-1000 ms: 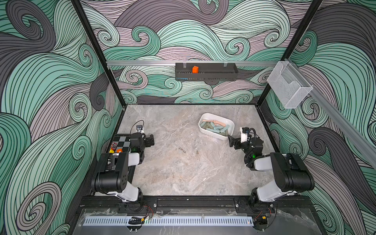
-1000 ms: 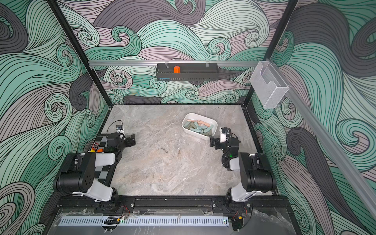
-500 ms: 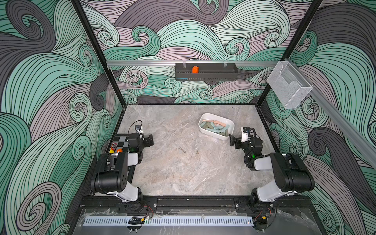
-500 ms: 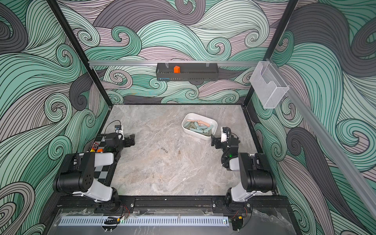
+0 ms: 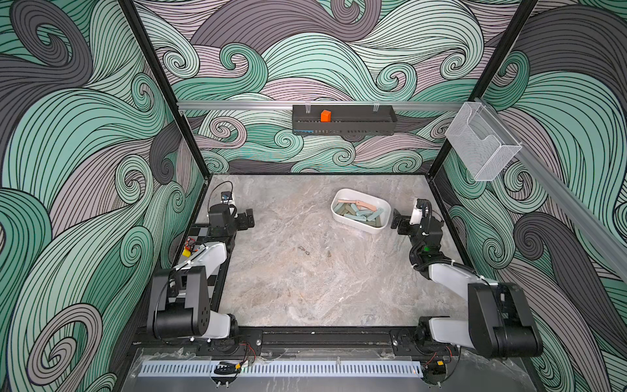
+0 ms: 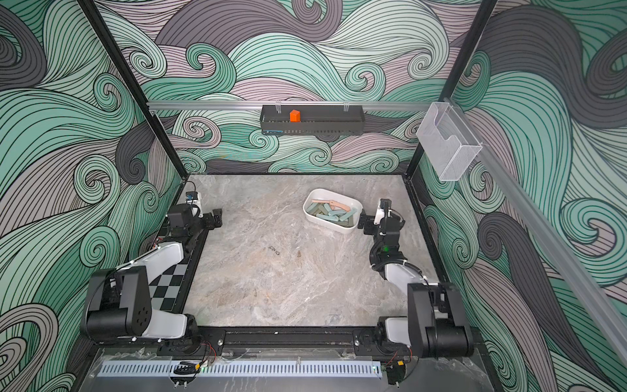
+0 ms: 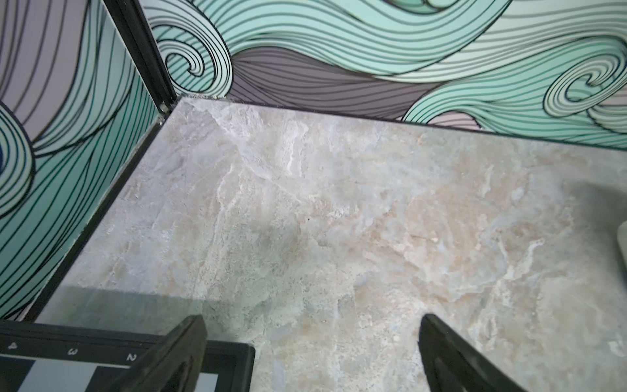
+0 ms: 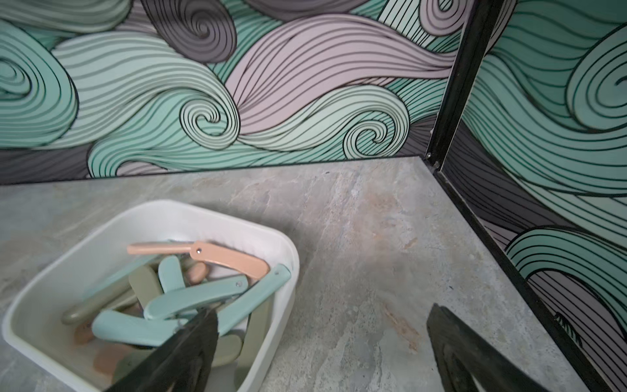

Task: Take the fruit knife out of the storage box
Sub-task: Move the storage box to the center of the board.

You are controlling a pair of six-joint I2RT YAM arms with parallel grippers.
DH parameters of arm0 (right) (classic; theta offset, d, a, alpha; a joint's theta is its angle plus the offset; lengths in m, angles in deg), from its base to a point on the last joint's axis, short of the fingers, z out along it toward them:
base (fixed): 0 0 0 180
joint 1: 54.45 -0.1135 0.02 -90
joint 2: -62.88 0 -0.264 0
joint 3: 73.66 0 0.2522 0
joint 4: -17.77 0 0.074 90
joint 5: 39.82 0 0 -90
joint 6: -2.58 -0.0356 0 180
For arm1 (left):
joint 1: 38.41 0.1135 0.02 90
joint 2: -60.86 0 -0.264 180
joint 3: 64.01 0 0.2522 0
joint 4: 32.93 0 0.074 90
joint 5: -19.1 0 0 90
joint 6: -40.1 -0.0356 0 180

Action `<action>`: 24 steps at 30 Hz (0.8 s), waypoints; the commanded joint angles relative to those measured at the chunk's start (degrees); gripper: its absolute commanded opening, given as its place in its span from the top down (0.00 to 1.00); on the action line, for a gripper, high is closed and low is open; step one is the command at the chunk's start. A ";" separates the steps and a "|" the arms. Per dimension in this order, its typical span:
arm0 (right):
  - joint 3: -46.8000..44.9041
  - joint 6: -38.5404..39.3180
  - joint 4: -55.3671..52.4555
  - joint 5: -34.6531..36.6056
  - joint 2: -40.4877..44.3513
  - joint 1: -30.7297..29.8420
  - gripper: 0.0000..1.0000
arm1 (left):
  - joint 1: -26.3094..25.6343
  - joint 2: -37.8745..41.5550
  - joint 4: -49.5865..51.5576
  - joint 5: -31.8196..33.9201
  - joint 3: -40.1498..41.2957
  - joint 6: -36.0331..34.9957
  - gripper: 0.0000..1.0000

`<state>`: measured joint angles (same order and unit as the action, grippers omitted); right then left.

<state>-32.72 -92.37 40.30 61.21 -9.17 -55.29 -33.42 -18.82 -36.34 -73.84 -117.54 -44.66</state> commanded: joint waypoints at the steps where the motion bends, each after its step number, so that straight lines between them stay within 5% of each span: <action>1: 0.49 -4.35 -5.40 3.51 5.15 -0.37 0.02 | -1.99 2.21 7.93 0.35 -4.99 5.29 0.01; 5: 1.60 -7.55 -13.28 4.96 10.30 -1.11 0.02 | -7.66 4.06 16.78 2.12 -10.48 5.48 0.01; 10: 4.42 -8.50 -23.49 1.04 13.41 -3.83 0.02 | -10.93 3.39 22.82 -7.62 -14.68 12.93 0.01; 20: 4.88 -9.89 -36.45 -5.26 20.59 -6.86 0.02 | -16.34 -5.04 16.73 -24.53 -13.33 20.74 0.01; 24: 6.54 -9.73 -39.97 -6.59 19.38 -8.35 0.02 | -18.83 -9.54 18.99 -25.64 -17.13 20.96 0.01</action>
<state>-28.41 -101.22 5.00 56.86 10.72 -62.59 -50.95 -26.27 -18.13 -95.15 -131.37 -25.28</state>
